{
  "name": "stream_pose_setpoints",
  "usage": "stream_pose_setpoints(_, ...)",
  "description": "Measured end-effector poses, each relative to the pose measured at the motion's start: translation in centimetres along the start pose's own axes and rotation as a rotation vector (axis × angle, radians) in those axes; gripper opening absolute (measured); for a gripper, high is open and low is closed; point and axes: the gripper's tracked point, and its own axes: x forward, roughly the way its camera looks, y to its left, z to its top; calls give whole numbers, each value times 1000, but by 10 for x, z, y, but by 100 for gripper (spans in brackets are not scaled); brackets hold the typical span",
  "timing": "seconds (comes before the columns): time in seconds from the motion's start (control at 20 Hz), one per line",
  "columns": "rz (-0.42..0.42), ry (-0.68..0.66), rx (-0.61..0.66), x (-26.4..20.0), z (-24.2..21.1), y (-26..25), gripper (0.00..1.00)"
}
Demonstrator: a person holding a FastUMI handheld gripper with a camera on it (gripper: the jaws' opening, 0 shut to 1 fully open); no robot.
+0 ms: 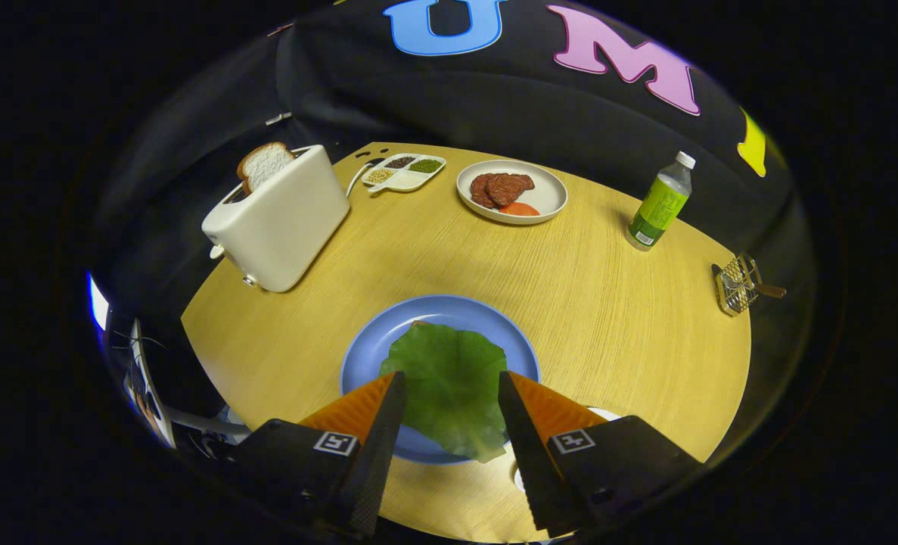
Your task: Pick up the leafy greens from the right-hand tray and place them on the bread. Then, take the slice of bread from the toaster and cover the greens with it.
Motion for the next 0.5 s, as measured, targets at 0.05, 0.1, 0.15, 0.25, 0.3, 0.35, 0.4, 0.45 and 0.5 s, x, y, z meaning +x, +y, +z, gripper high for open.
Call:
stream_pose_setpoints(0.05,7,-18,4,-3,3,3,76)
stream_pose_setpoints(0.1,16,-37,2,-9,10,7,75)
stream_pose_setpoints(0.15,17,-61,-7,-15,18,11,74)
stream_pose_setpoints(0.25,21,-113,-29,-27,39,20,74)
stream_pose_setpoints(0.3,32,-140,-36,-33,53,29,74)
stream_pose_setpoints(0.35,43,-171,-42,-40,68,39,74)
stream_pose_setpoints(0.4,61,-196,-50,-47,81,52,75)
stream_pose_setpoints(0.45,81,-219,-59,-53,95,65,75)
stream_pose_setpoints(0.5,104,-239,-70,-58,107,79,75)
